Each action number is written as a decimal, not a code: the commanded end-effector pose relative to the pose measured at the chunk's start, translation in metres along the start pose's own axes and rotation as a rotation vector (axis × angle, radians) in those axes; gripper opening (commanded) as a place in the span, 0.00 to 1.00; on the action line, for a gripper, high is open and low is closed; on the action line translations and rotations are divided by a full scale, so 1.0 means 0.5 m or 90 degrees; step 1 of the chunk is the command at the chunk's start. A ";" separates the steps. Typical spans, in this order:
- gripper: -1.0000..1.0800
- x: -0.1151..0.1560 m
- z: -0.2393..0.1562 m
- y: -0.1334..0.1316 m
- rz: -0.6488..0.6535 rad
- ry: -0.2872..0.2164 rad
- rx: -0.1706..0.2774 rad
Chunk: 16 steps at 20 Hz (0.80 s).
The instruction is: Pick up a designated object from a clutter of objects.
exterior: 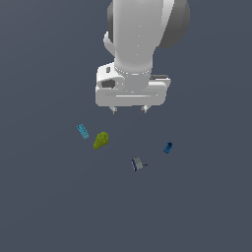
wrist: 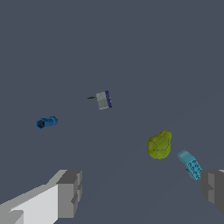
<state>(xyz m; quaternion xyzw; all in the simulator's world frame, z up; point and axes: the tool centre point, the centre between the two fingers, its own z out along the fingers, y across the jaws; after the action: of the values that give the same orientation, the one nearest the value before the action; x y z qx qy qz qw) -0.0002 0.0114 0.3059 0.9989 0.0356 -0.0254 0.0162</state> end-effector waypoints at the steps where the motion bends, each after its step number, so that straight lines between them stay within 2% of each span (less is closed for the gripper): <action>1: 0.96 0.000 0.005 0.003 0.007 0.000 0.001; 9: 0.96 0.003 0.058 0.031 0.086 0.002 0.011; 16: 0.96 -0.001 0.145 0.080 0.220 0.005 0.024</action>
<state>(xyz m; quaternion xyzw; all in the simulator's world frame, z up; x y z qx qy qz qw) -0.0002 -0.0244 0.2452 0.9936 -0.1114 -0.0196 0.0030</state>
